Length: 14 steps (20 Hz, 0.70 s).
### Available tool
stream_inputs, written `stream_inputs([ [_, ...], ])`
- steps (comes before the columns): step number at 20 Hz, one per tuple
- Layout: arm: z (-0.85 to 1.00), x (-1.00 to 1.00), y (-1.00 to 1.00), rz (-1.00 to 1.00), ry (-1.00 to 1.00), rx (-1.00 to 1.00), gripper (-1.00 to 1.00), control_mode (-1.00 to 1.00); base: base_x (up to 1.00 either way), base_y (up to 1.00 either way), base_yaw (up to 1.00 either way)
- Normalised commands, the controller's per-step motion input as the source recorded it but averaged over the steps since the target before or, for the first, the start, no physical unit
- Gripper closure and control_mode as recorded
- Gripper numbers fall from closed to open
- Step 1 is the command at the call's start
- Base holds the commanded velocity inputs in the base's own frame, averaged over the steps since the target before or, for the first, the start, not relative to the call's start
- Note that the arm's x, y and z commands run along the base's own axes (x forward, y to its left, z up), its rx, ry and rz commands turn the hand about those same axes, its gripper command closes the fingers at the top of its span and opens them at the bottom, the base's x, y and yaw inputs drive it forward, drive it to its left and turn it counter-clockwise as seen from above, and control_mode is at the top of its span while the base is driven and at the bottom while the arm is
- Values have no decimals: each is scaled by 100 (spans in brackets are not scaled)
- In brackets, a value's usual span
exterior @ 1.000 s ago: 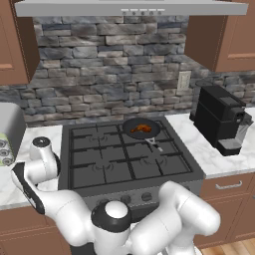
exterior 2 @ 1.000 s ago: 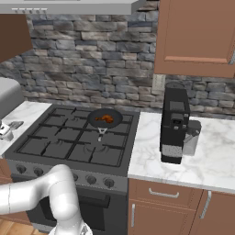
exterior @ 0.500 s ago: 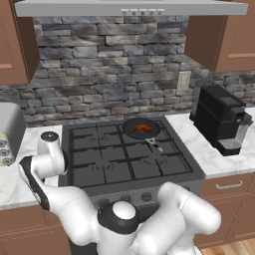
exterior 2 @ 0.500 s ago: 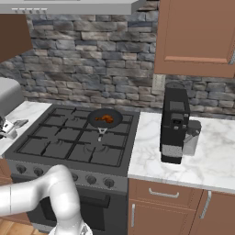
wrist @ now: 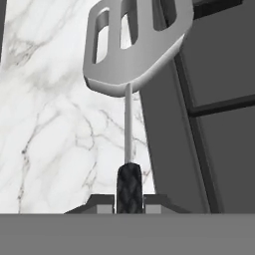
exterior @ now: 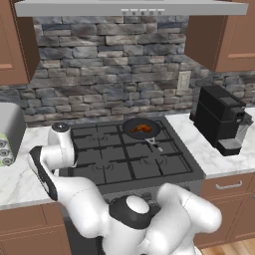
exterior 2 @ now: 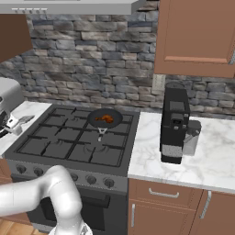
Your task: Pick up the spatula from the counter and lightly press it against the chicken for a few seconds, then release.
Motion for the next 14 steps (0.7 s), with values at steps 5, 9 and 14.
stream_inputs([
  [5,26,0,-43,-2,-2,0,100,-100,0,0,0],
  [9,34,-2,-51,0,-7,0,100,-100,0,0,0],
  [14,32,-23,-48,0,-11,0,100,-100,0,0,0],
])
